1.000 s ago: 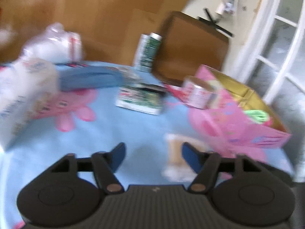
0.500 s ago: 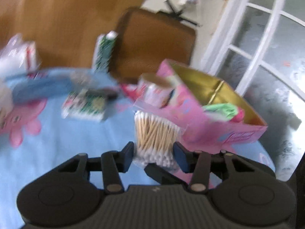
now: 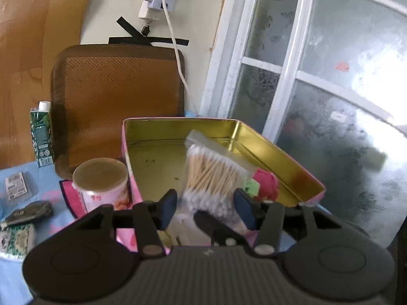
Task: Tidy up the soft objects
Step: 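Carry the cotton swab bag into the pink tin and open both grippers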
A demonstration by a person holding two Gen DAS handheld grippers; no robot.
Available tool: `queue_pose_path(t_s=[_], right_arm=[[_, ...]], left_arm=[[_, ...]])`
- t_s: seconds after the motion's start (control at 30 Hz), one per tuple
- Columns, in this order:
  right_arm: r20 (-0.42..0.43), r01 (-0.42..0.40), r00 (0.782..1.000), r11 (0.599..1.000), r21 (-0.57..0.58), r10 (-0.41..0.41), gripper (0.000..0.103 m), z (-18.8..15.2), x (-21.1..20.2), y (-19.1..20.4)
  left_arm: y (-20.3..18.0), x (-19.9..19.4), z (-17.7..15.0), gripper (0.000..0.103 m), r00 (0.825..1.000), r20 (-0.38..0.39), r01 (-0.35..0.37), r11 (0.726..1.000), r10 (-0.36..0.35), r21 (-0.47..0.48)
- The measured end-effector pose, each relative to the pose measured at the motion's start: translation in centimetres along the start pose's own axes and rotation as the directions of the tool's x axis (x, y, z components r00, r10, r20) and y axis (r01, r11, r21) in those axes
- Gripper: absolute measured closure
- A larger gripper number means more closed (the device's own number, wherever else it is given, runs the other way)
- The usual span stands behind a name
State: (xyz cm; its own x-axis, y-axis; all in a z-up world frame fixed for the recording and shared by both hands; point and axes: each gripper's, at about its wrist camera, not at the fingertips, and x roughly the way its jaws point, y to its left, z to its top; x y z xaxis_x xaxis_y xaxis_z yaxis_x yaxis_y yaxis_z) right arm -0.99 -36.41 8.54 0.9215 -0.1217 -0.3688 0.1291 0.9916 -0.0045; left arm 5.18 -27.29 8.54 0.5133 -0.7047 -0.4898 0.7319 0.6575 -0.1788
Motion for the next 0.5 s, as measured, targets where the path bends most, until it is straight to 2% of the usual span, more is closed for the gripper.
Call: queue_pose_path(t_s=[0.03,0.07,0.13,0.23,0.3,0.5], right_arm=[[-0.002,0.037,0.999,0.999,-0.014,-0.037,0.049,-0.2,0.9,0.0],[-0.001,0.094,0.996,0.995,-0.039,-0.095,0.043,-0.5,1.7,-0.1],[0.004,0.191,0.982,0.98,-0.055,-0.191,0.039,-1.0,2.8,-0.3],[0.001,0.169,0.986,0.985,0.041,-0.169,0.039,-1.2,2.3,-1.7],[0.013,0.182,0.983,0.982,0.057,-0.183,0.04,-1.3,1.9,-1.6],[0.073,0.145,0.986,0.985,0.096,-0.152,0.04,-0.9,0.3,0.5]], left_arm=[[-0.3,0.5,0.0,0.047,1.0,0.002,-0.025,1.0,0.025,0.006],[-0.4,0.6,0.0,0.047,0.999,0.006,-0.046,0.999,0.046,0.007],[0.0,-0.1,-0.4,0.047,0.997,0.025,-0.072,0.997,0.072,0.005],[1.3,-2.1,-1.3,0.047,0.992,0.065,-0.112,0.993,0.111,0.019],[2.6,-3.6,-1.9,0.046,0.986,0.079,-0.146,0.989,0.145,0.016],[7.7,-6.8,-5.1,0.046,0.964,0.046,-0.26,0.964,0.262,-0.05]])
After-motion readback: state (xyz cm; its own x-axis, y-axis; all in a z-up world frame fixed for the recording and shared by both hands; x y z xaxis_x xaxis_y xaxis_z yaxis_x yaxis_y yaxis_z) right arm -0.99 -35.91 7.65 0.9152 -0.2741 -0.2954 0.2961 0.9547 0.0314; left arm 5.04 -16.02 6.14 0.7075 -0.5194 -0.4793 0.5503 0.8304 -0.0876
